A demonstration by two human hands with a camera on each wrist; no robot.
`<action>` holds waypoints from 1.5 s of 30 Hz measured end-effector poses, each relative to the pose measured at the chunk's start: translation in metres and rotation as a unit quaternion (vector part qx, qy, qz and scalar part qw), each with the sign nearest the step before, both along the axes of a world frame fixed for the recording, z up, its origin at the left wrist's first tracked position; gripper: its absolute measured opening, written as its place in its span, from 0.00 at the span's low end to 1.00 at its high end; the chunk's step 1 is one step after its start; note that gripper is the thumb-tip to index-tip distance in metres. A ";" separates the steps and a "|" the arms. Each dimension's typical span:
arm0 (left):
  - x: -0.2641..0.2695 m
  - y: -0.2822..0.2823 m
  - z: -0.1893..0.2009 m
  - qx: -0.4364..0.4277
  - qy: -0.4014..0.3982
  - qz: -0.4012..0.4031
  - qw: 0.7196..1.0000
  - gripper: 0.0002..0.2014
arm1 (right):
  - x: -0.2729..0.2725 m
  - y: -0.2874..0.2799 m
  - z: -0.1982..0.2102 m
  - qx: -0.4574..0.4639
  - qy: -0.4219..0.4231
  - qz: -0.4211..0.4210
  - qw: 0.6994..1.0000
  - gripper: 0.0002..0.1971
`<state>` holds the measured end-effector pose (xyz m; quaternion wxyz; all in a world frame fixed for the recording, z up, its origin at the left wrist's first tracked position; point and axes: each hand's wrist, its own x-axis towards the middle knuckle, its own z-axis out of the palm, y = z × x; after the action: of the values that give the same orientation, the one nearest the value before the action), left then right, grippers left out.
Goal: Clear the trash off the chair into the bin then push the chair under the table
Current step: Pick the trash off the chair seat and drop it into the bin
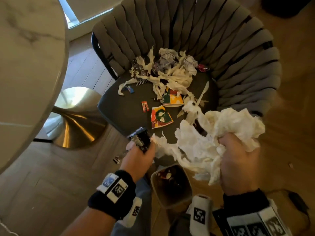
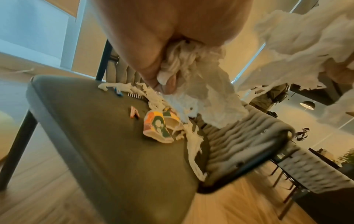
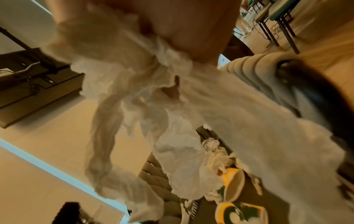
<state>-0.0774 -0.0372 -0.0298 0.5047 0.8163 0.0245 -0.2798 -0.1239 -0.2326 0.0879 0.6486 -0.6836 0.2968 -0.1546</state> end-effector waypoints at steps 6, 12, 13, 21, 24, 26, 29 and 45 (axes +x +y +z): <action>-0.101 0.004 -0.020 -0.023 0.115 -0.004 0.993 0.15 | -0.085 0.022 -0.033 0.086 0.131 0.025 0.987 0.14; -0.152 -0.005 -0.130 0.083 0.158 -0.057 0.982 0.14 | -0.141 0.036 -0.154 0.088 0.283 0.029 0.955 0.08; -0.159 -0.006 -0.156 0.109 0.150 -0.067 0.980 0.15 | -0.147 0.037 -0.185 0.078 0.306 0.039 0.948 0.09; -0.184 -0.028 -0.313 0.192 0.242 -0.059 0.949 0.24 | -0.175 0.042 -0.411 -0.063 0.489 0.204 0.845 0.31; -0.184 -0.026 -0.333 0.178 0.301 -0.083 0.933 0.48 | -0.178 0.037 -0.439 -0.006 0.546 0.224 0.808 0.41; -0.180 -0.022 -0.327 0.165 0.309 -0.100 0.931 0.53 | -0.176 0.032 -0.431 0.035 0.520 0.197 0.831 0.35; -0.169 -0.018 -0.293 0.193 0.286 -0.138 0.928 0.35 | -0.170 0.025 -0.401 0.070 0.477 0.195 0.854 0.27; 0.036 -0.016 -0.087 0.179 -0.079 -0.070 0.978 0.14 | -0.009 0.009 -0.198 -0.043 0.324 0.081 0.941 0.04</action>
<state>-0.0416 -0.0529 -0.1168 0.3297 0.9128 -0.0230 -0.2399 -0.1330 -0.2238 -0.1103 0.4976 -0.7457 0.4276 0.1162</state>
